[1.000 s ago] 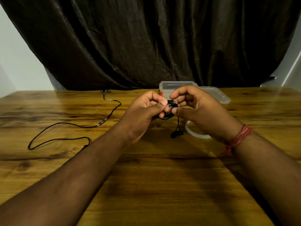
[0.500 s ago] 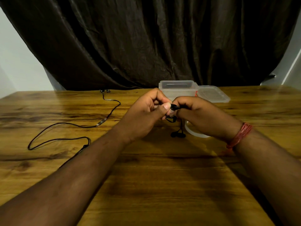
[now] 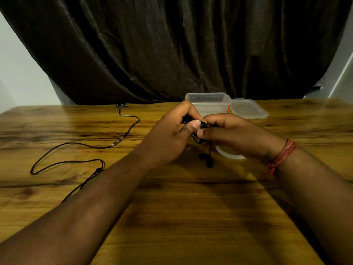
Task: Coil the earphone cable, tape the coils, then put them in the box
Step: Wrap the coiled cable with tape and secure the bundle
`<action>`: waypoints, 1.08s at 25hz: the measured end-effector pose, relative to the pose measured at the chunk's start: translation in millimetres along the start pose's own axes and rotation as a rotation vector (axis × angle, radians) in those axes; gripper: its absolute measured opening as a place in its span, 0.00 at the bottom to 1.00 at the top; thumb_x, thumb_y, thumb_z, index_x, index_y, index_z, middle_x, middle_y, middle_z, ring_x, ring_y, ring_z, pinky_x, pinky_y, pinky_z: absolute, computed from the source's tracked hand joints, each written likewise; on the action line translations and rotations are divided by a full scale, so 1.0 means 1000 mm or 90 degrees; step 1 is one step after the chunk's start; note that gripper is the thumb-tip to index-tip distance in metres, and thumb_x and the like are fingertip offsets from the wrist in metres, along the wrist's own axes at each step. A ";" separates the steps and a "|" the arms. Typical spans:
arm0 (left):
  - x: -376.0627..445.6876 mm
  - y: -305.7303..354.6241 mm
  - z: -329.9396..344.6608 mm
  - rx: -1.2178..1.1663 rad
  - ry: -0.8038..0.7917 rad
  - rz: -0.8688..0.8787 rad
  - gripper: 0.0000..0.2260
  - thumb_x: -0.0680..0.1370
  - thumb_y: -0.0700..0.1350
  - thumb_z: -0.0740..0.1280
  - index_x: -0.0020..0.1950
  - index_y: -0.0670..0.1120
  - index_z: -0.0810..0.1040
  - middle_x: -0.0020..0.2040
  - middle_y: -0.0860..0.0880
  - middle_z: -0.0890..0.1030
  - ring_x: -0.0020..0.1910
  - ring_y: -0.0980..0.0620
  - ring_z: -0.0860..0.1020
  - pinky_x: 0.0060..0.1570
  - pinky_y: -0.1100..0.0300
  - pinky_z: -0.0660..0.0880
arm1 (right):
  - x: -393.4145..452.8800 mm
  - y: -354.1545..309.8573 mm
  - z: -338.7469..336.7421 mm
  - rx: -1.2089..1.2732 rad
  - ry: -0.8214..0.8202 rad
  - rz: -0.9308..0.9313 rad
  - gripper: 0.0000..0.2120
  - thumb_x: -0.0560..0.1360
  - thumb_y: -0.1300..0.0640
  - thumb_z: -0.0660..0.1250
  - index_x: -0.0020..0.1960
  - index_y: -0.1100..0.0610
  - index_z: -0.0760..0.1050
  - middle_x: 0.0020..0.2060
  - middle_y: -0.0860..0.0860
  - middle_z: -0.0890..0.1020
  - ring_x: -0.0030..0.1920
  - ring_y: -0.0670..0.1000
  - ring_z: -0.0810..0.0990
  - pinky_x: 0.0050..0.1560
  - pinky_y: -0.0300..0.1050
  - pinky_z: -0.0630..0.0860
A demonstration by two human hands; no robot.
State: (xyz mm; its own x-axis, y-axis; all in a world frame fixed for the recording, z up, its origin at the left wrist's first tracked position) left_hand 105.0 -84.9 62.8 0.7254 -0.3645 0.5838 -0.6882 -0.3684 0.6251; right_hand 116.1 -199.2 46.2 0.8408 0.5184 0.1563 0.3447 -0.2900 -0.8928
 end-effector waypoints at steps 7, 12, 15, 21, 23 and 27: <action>-0.001 0.002 -0.001 0.075 0.042 0.013 0.03 0.80 0.43 0.61 0.51 0.45 0.73 0.44 0.49 0.78 0.45 0.52 0.78 0.46 0.48 0.76 | 0.002 -0.010 -0.007 -0.205 0.107 -0.085 0.07 0.76 0.53 0.68 0.45 0.56 0.78 0.40 0.60 0.80 0.42 0.62 0.78 0.43 0.61 0.76; 0.001 -0.003 0.005 0.093 0.066 -0.008 0.03 0.81 0.41 0.60 0.51 0.46 0.73 0.43 0.51 0.75 0.42 0.55 0.76 0.42 0.57 0.74 | 0.003 -0.007 -0.012 -0.255 0.190 -0.118 0.07 0.73 0.51 0.67 0.47 0.53 0.76 0.35 0.54 0.81 0.38 0.55 0.79 0.41 0.59 0.77; 0.003 -0.005 0.008 0.078 0.077 -0.022 0.03 0.81 0.40 0.60 0.50 0.46 0.73 0.45 0.50 0.74 0.40 0.57 0.75 0.41 0.62 0.73 | 0.000 -0.013 -0.012 -0.293 0.240 -0.146 0.05 0.75 0.54 0.66 0.49 0.53 0.75 0.32 0.49 0.80 0.34 0.46 0.77 0.35 0.45 0.75; 0.001 -0.006 0.000 0.047 0.101 -0.051 0.04 0.81 0.41 0.60 0.50 0.50 0.72 0.44 0.50 0.77 0.39 0.59 0.77 0.40 0.62 0.75 | 0.004 -0.006 -0.003 -0.045 0.195 -0.141 0.06 0.78 0.64 0.64 0.54 0.59 0.74 0.42 0.59 0.82 0.47 0.57 0.83 0.52 0.56 0.80; 0.000 -0.006 -0.001 0.044 0.114 -0.056 0.03 0.82 0.41 0.60 0.52 0.47 0.73 0.47 0.47 0.78 0.40 0.59 0.79 0.41 0.61 0.77 | 0.005 -0.004 -0.005 0.059 0.179 -0.117 0.07 0.78 0.66 0.63 0.56 0.62 0.73 0.44 0.66 0.80 0.48 0.57 0.83 0.54 0.52 0.80; 0.001 -0.002 -0.002 0.048 0.124 -0.031 0.03 0.81 0.40 0.61 0.52 0.44 0.74 0.46 0.47 0.77 0.39 0.59 0.79 0.40 0.67 0.75 | 0.005 -0.001 -0.004 0.131 0.183 -0.086 0.05 0.78 0.66 0.63 0.55 0.63 0.72 0.38 0.59 0.82 0.41 0.51 0.81 0.46 0.47 0.80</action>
State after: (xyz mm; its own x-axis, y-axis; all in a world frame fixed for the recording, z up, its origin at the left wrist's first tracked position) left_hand 107.0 -83.0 63.1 0.7420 -0.1749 0.6472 -0.6455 -0.4475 0.6190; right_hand 121.5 -199.5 49.6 0.8867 0.2849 0.3641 0.3936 -0.0525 -0.9178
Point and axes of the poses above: each hand's wrist, its own x-axis towards the middle knuckle, its own z-axis out of the palm, y = z × x, the point moved 8 cm from there along x, towards the middle knuckle
